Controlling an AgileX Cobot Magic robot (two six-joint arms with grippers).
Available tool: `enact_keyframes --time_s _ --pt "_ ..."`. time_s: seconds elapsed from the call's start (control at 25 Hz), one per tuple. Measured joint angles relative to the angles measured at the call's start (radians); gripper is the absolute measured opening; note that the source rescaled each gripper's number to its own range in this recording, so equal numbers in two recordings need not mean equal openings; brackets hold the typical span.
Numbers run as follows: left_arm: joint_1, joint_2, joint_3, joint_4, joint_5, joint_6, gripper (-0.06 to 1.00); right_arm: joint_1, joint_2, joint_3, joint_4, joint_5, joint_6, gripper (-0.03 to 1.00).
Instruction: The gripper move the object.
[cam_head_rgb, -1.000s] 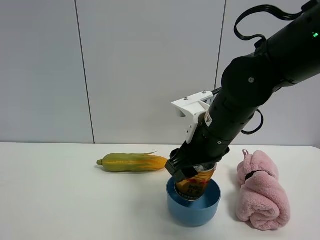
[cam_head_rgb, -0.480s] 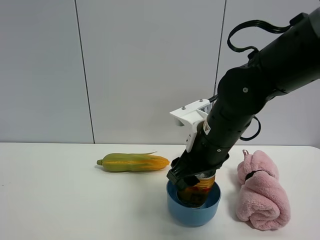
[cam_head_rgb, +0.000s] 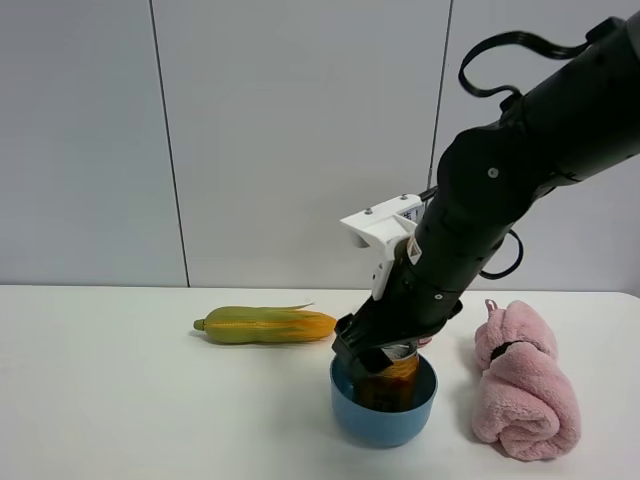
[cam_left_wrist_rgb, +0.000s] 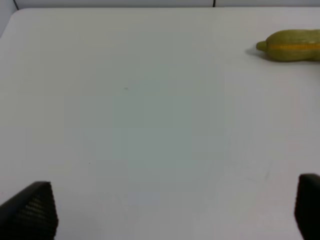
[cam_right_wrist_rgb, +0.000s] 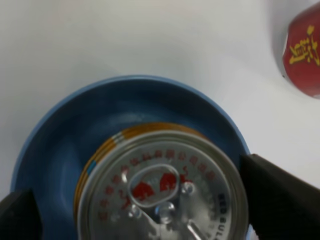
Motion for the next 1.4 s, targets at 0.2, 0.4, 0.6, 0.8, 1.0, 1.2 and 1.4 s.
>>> enact_keyframes --time_s 0.2,0.4,0.6,0.8,1.0,1.2,1.4 --pt "0.000 0.000 0.000 0.000 0.000 0.000 1.00 0.013 -0.183 0.000 0.000 0.017 0.010 0.67" --pt "0.000 0.000 0.000 0.000 0.000 0.000 1.00 0.016 -0.408 0.000 -0.018 0.118 0.008 0.68" --pt "0.000 0.000 0.000 0.000 0.000 0.000 1.00 -0.005 -0.621 0.000 -0.011 0.221 -0.010 0.68" --pt "0.000 0.000 0.000 0.000 0.000 0.000 1.00 -0.196 -0.754 0.000 0.007 0.370 -0.064 0.68" --pt "0.000 0.000 0.000 0.000 0.000 0.000 1.00 -0.386 -0.880 0.001 -0.004 0.477 -0.107 0.68" --pt "0.000 0.000 0.000 0.000 0.000 0.000 1.00 -0.501 -1.083 0.120 0.004 0.497 -0.116 0.68" --pt "0.000 0.000 0.000 0.000 0.000 0.000 1.00 -0.596 -1.344 0.290 0.071 0.538 -0.095 0.69"
